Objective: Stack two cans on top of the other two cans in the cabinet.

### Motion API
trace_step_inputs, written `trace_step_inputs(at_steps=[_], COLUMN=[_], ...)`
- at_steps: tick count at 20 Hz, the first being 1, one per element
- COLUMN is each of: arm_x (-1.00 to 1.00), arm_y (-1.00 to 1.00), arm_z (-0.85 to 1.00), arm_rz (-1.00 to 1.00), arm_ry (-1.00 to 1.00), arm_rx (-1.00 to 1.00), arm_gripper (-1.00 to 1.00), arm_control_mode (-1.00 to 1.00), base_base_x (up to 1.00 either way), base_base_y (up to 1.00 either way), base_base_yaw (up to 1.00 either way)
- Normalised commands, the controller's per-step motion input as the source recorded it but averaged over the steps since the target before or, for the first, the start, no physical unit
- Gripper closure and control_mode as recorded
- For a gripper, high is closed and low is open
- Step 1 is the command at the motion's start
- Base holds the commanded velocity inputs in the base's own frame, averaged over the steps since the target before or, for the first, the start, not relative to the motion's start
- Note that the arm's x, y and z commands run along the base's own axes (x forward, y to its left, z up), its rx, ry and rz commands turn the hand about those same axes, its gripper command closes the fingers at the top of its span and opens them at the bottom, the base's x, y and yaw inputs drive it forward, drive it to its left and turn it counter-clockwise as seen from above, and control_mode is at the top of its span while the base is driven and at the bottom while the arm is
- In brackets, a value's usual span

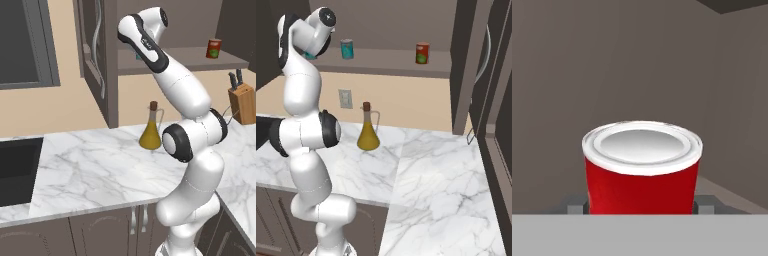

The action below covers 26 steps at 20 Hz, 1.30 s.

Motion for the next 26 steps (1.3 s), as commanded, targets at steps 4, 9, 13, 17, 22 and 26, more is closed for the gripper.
trace_step_inputs(at_steps=[4,9,13,17,22,26], arm_x=[0.00,0.00,-0.04,-0.16,-0.35,-0.47], arm_y=[-0.04,-0.03,-0.16,-0.13,-0.14,-0.34], arm_z=[0.00,0.00,0.00,0.00,0.00,-0.08], arm_rz=[0.00,0.00,0.00,0.00,-0.02,-0.13], arm_ry=[0.00,0.00,0.00,0.00,-0.01,0.00], arm_rx=[0.00,0.00,-0.02,0.00,0.00,0.00], arm_gripper=[-1.00,-1.00,-1.00,-1.00,-1.00,-1.00], arm_control_mode=[-1.00,-1.00,-1.00,-1.00,-1.00,-1.00], base_base_x=[0.00,0.00,0.00,0.00,0.00,0.00], base_base_y=[0.00,0.00,0.00,0.00,0.00,0.00], base_base_yaw=[0.00,0.00,0.00,0.00,0.00,0.00])
